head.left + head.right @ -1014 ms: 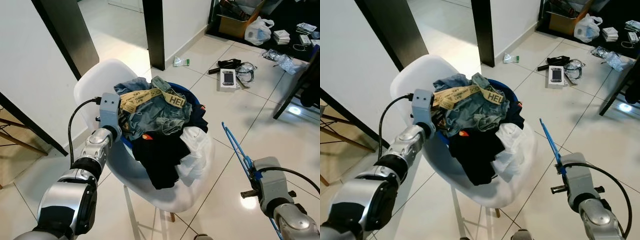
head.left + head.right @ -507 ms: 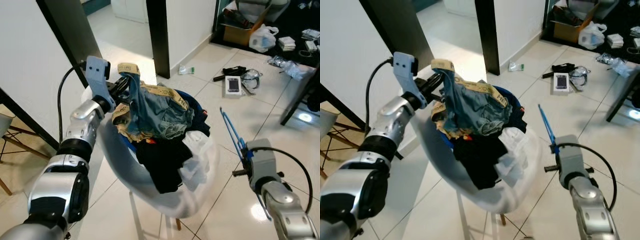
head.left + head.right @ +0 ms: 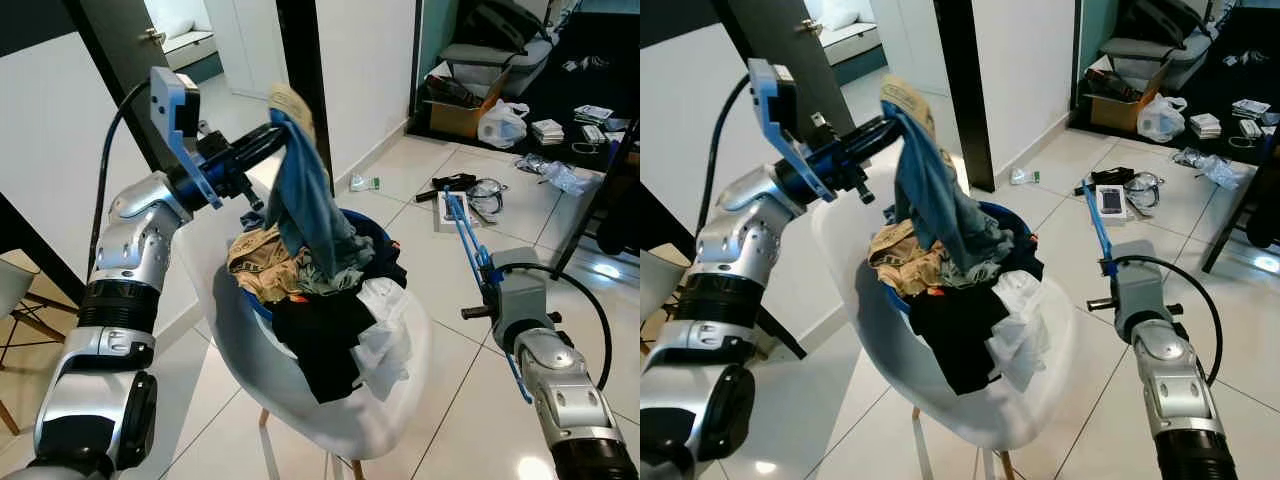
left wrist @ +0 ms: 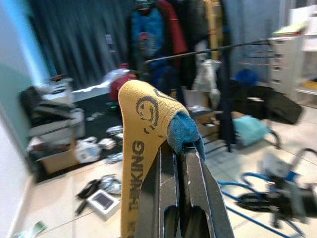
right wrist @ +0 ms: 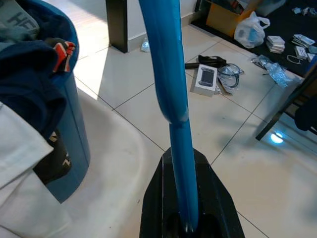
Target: Hang hanger
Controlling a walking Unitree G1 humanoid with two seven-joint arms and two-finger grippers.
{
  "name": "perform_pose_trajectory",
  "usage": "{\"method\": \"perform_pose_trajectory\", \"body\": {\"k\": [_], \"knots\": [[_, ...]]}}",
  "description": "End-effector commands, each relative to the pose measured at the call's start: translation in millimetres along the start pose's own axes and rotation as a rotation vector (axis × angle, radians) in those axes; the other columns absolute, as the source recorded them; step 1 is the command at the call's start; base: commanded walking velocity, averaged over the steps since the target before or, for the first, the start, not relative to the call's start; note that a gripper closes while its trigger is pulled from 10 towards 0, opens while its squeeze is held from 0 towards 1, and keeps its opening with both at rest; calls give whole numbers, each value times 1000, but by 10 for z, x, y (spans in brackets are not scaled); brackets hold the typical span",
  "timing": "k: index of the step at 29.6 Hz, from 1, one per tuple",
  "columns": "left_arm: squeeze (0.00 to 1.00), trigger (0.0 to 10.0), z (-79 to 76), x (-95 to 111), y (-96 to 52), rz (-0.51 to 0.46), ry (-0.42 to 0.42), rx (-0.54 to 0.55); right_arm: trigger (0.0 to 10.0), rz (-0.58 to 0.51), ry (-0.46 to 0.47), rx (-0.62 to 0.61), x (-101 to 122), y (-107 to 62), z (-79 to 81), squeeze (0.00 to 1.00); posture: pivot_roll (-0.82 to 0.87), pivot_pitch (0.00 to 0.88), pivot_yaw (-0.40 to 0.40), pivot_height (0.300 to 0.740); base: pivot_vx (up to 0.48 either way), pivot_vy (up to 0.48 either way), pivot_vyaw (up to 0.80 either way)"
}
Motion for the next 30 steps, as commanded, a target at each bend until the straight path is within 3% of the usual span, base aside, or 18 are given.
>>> {"method": "perform_pose_trajectory", "body": {"k": [1,3,6,8,16,19,24,30], "knots": [[0,0,-61,73,-47,-5,-10,-62,10000,-20,1,21,27,42,86,0,-126,0,130,740,0,0,0],[0,0,-167,184,-46,-25,-10,-149,10000,-42,13,23,80,80,73,0,-122,0,130,740,0,0,0],[0,0,-217,256,-53,-32,-9,-193,10000,-67,34,33,132,97,53,0,-115,0,129,740,0,0,0],[0,0,-307,437,-73,-29,10,-287,10000,-120,76,61,260,128,-31,0,-109,0,124,740,0,0,0],[0,0,-416,700,-151,-15,46,-405,10000,-174,93,81,397,166,-140,0,-103,0,116,740,0,0,0],[0,0,-505,804,-219,-26,19,-463,10000,-184,98,87,414,184,-149,0,-95,0,112,740,0,0,0],[0,0,-676,733,-324,10,-67,-523,10000,-187,102,114,409,207,-101,0,-87,0,102,740,0,0,0],[0,0,-745,623,-363,54,-101,-526,10000,-190,100,133,413,219,-75,0,-83,0,95,740,0,0,0]]}}
Point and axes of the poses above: a point about 5 cm out from each wrist's last joint towards the gripper, its own y axis pointing out of the wrist towards the gripper, its own x axis along the axis of the wrist's last joint, z = x × y, the point moved 2 cm from there along y, pointing out of the wrist towards the gripper, and after that the axes turned 1 degree about y, right-handed, at the moved point
